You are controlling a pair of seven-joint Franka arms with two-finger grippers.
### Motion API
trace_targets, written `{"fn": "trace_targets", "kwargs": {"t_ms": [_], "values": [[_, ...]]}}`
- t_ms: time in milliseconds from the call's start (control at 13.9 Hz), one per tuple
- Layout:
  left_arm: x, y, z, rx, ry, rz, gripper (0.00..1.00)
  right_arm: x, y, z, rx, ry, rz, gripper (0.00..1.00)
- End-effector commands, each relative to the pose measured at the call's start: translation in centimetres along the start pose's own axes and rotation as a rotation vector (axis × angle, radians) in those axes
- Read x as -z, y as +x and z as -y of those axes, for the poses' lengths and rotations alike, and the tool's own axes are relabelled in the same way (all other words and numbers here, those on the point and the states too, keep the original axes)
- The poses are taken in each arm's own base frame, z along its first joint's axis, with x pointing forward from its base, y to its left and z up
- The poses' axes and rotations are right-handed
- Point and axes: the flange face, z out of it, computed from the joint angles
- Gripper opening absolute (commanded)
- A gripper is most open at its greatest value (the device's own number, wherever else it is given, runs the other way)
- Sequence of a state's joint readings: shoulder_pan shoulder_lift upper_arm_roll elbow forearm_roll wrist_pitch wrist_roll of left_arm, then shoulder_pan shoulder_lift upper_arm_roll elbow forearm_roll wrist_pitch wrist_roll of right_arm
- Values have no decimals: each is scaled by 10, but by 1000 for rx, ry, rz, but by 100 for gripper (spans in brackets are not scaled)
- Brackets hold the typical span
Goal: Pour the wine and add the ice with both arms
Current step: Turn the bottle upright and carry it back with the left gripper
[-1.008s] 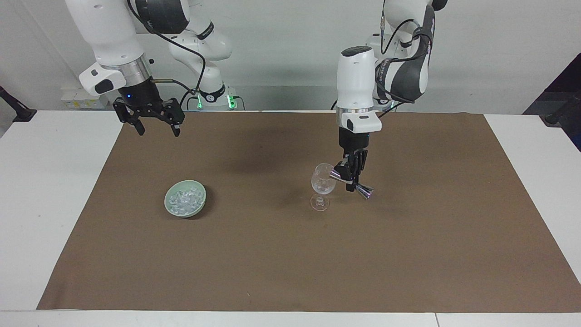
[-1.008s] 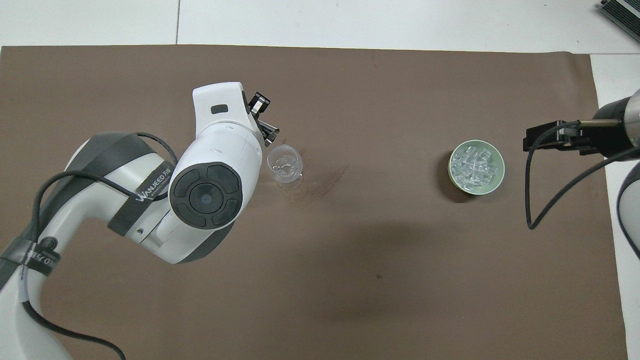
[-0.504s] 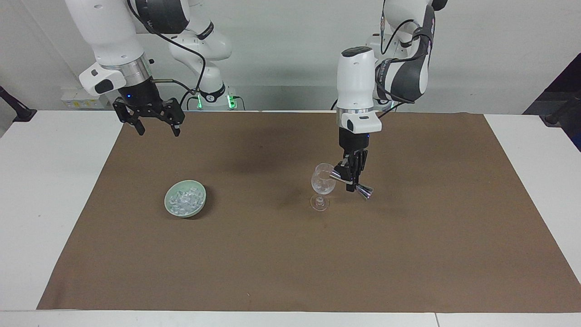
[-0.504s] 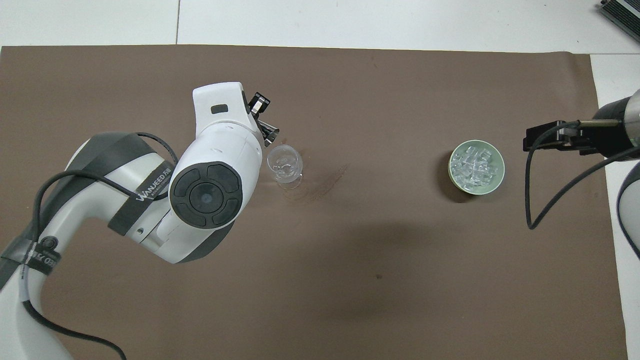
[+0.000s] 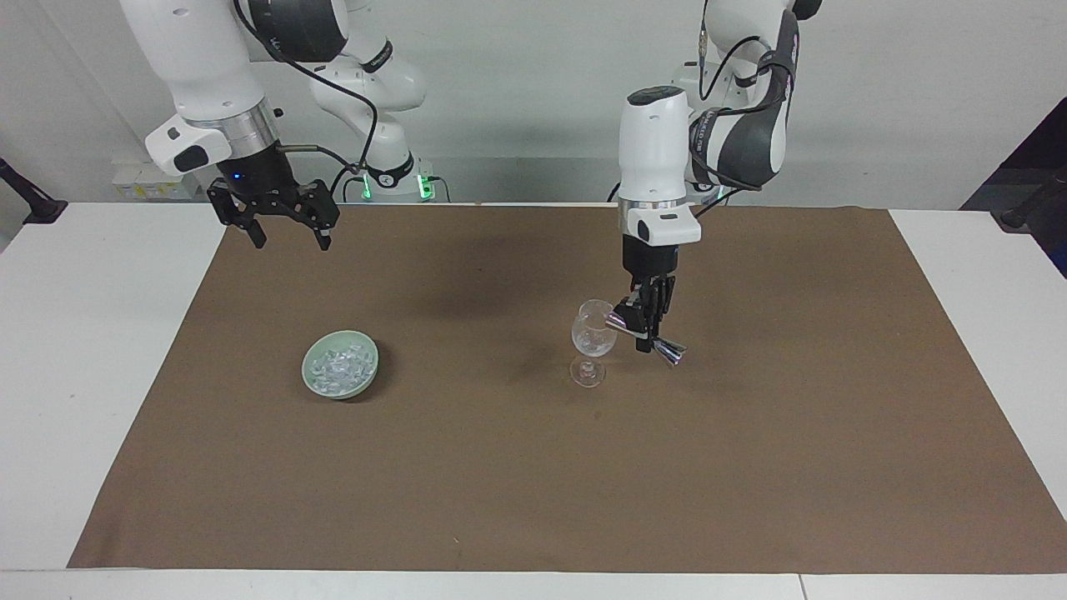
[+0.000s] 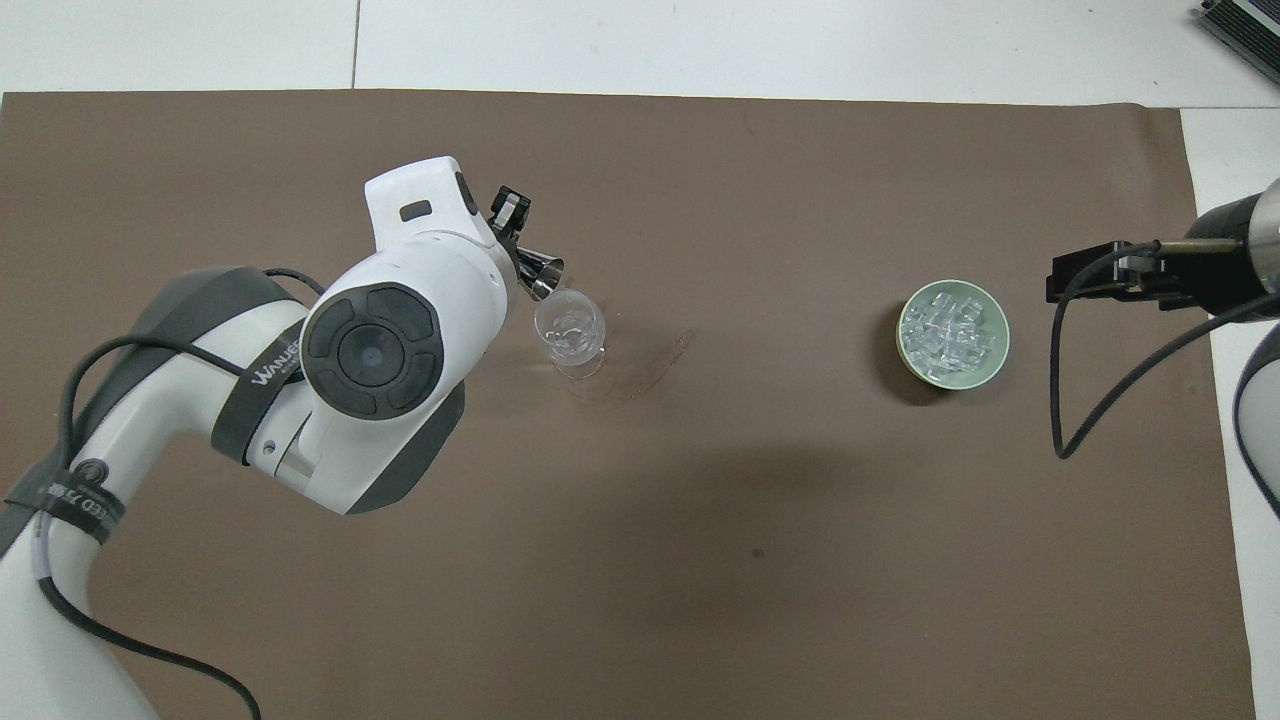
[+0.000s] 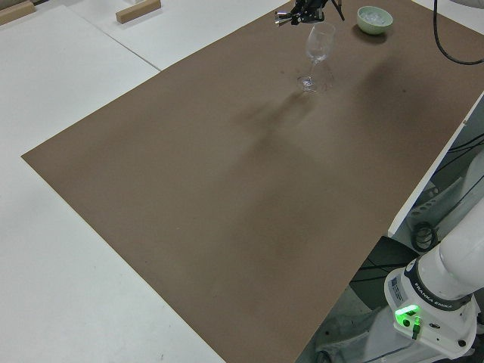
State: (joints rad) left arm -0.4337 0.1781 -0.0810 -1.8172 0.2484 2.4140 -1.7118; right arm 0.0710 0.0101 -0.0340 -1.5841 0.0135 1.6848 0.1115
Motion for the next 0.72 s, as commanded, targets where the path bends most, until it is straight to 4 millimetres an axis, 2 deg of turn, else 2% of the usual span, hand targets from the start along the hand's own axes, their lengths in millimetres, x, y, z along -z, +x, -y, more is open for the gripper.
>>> {"fn": "trace_targets", "kwargs": {"t_ms": [0,72,216,360,576,648], "values": [[2,17,-1,151,51,92,0,1,-3,-2,-15,6,2,100],[4,31,0,242,65,148,0,1,-3,-2,-15,6,2,100],[2,74,5,423,97,252,0,1,-3,-2,-15,6,2,100],[0,100,10,576,101,347,0,1,-3,-2,-15,6,2,100],[-8,167,31,839,120,481,0,1,-4,-1,-6,7,7,100],[-12,179,38,875,127,498,0,1,-3,1,-8,8,0,100]]}}
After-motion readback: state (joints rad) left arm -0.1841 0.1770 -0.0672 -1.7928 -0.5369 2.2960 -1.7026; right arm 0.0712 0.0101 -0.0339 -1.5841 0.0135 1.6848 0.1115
